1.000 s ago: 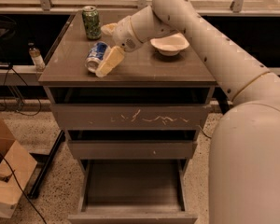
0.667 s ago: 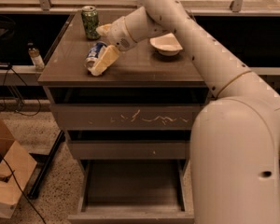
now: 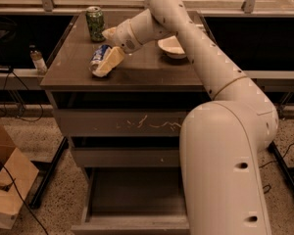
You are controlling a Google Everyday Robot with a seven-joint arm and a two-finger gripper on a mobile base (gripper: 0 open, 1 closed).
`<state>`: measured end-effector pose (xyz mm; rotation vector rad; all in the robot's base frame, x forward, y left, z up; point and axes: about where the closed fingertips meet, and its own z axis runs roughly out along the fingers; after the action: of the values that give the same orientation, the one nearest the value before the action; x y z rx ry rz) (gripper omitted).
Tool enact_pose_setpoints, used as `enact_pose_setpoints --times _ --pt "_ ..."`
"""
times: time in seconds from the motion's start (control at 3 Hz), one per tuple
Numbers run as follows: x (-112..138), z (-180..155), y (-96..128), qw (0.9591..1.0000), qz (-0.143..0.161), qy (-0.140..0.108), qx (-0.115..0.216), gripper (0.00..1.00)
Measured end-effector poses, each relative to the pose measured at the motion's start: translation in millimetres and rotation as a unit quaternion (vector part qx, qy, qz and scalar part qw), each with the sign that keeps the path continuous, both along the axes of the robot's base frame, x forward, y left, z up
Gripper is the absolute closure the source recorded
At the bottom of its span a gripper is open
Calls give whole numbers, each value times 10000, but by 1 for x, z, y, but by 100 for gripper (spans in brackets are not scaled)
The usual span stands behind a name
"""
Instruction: Place pepsi can into bottom drawer
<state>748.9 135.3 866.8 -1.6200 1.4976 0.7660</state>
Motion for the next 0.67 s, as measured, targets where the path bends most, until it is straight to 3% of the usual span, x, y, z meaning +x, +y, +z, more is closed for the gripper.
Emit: enact_pose_setpoints --times 0.33,0.67 --pt "6 -9 0 9999 -20 122 -22 0" --pt "10 -15 1 9997 -34 230 -51 18"
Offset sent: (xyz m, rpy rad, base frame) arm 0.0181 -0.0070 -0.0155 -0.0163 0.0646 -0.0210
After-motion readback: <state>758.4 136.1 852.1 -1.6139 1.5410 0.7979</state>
